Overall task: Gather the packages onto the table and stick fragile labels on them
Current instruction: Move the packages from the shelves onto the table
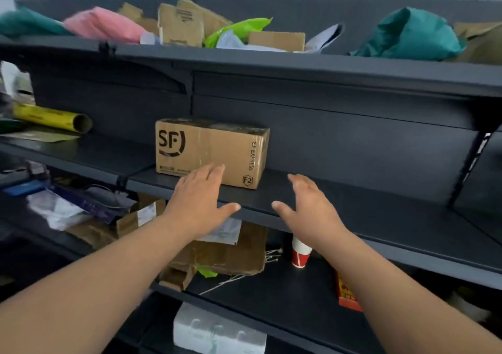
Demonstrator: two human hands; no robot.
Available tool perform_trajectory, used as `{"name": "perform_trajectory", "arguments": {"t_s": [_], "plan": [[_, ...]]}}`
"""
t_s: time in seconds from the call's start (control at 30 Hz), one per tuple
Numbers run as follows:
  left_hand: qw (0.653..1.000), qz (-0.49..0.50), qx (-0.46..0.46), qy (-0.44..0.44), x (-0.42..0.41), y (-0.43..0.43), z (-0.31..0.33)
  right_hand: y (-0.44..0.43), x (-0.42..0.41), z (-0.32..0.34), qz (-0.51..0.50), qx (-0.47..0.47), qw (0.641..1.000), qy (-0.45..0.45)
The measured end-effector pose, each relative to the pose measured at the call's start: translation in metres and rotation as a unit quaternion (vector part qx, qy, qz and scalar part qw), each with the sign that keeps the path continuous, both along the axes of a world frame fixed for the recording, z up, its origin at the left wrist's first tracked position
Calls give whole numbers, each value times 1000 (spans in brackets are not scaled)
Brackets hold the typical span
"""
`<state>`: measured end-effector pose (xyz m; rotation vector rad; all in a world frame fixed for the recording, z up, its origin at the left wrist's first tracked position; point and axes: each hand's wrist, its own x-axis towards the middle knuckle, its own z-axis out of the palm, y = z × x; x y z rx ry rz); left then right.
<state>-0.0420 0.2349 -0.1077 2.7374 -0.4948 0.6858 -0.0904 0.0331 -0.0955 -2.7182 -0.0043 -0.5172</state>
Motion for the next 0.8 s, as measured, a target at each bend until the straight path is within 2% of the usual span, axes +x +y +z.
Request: {"name": "perform_trajectory", "arguments": {"t_s": [0.27,0.43,0.8], "plan": [[993,92,-71,-22,70,21,20,5,82,22,57,77,995,-24],[985,140,-98,1,106,40,29,12,118,29,53,111,992,-20],[975,135,-170,41,192,87,45,34,178,40,-5,143,990,-4]]}}
